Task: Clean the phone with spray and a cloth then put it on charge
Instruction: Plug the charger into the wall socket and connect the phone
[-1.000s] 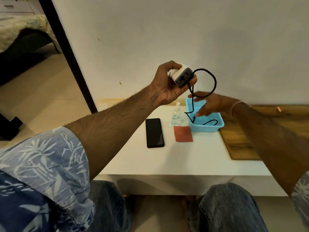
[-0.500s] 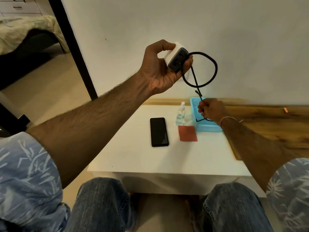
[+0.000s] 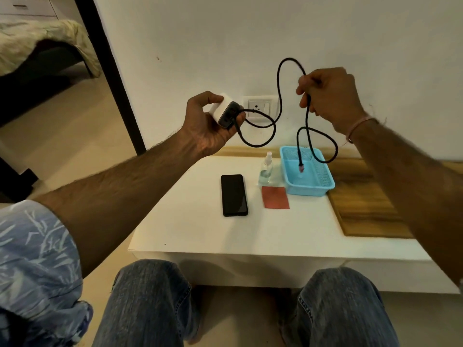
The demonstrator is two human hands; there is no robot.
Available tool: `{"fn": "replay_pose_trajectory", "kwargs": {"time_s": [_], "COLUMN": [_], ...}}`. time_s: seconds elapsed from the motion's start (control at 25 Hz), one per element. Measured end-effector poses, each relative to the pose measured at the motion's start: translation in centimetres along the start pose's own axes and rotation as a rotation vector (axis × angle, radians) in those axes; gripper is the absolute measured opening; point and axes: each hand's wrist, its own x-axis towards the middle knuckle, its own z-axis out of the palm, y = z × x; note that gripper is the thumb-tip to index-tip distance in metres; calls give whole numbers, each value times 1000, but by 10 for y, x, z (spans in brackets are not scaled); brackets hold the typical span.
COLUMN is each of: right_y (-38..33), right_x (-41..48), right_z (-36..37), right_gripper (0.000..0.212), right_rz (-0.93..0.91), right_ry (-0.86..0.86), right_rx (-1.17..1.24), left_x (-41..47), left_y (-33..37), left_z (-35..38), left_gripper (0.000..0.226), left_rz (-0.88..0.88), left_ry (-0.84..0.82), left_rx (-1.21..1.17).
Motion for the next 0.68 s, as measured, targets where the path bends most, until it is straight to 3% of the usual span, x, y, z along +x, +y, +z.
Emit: {"fn": "replay_pose_trajectory", "kwargs": {"time_s": [0.28,0.48,0.68], "right_y": [68,119,143], "right_x": [-54,-80,-94], "right_z": [50,76,94], "right_gripper": [24,18,15], "right_rz": [217,410,451], "right_ry": [-200,-248,-339], "right_rx": [-32,93,-58], "left_x": [3,6,10], "left_y": [-15,-32,-38], "left_z": [-41,-72,-86], "left_gripper": [34,28,24], "left_rz": [-29,-67,-69], "left_ry": [131,192,235], "left_rx": [183,253,406]}}
